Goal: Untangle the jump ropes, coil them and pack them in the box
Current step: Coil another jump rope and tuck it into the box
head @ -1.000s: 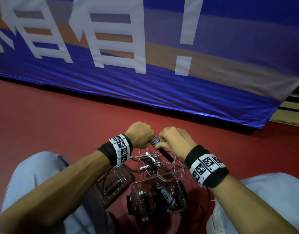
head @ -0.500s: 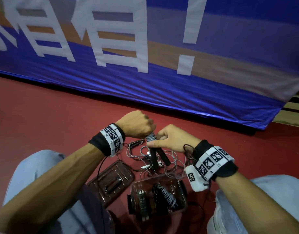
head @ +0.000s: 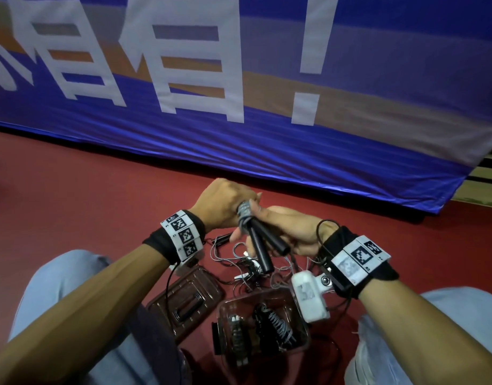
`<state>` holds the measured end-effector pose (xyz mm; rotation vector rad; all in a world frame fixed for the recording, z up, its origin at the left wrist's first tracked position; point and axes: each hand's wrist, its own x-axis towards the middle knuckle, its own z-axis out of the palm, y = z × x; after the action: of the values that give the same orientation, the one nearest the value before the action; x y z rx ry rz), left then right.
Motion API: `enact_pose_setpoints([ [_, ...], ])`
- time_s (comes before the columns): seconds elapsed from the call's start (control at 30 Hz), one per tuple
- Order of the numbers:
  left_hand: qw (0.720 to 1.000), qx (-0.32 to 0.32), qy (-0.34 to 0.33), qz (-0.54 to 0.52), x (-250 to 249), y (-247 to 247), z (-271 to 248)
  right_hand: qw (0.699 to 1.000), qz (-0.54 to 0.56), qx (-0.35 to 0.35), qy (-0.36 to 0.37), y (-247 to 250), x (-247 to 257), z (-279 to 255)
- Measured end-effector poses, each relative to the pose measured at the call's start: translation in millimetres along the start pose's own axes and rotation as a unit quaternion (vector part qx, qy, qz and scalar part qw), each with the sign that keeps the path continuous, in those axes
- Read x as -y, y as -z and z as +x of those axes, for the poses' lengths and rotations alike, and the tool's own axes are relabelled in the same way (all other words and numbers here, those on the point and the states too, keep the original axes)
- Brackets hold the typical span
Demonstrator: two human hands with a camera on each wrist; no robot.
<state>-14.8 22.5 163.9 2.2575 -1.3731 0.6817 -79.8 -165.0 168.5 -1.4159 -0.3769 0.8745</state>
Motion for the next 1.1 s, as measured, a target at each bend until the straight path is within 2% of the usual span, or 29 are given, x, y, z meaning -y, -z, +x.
enact_pose_setpoints([
  [0.1, 0.998, 0.014, 0.065, -0.017, 10, 3, 3, 0.998, 0.053, -0.045, 0.006, -3, 6, -1],
  [0.3, 0.969, 0.148, 0.200, 0.012, 7, -1, 11, 0.987, 0.063, -0.147, 0.013, -6, 5, 7],
  [0.4, 0.963, 0.184, 0.196, 0.011, 5, -3, 12, 0.985, 0.018, -0.171, -0.010, -5, 10, 0],
  [0.47, 0.963, 0.190, 0.189, 0.027, 5, -4, 11, 0.974, -0.069, -0.214, -0.030, -2, 17, -7],
  [0.5, 0.965, 0.190, 0.177, 0.038, 6, -5, 10, 0.961, -0.132, -0.238, -0.038, 0, 19, -10],
  [0.57, 0.974, 0.185, 0.114, 0.068, 7, -7, 6, 0.918, -0.275, -0.281, -0.046, 4, 21, -16],
  [0.63, 0.975, 0.198, 0.047, 0.084, 7, -10, 1, 0.890, -0.347, -0.295, -0.016, 7, 21, -23],
  [0.7, 0.980, 0.184, 0.018, 0.068, 4, -10, 0, 0.903, -0.324, -0.281, 0.033, 9, 22, -27],
  [0.8, 0.996, 0.092, 0.011, -0.002, -7, -9, 4, 0.959, -0.157, -0.218, 0.091, 5, 25, -29],
  [0.87, 0.999, 0.034, -0.001, -0.033, -12, -6, 10, 0.974, -0.068, -0.184, 0.110, 5, 24, -30],
  [0.9, 0.999, 0.025, -0.010, -0.032, -15, -2, 13, 0.977, -0.048, -0.177, 0.111, 4, 22, -30],
  [1.0, 0.998, 0.049, -0.035, -0.003, -16, 6, 18, 0.982, -0.025, -0.157, 0.104, 4, 21, -32],
  [1.1, 0.997, 0.074, -0.012, -0.010, -16, 6, 21, 0.977, 0.005, -0.174, 0.124, 2, 23, -36],
])
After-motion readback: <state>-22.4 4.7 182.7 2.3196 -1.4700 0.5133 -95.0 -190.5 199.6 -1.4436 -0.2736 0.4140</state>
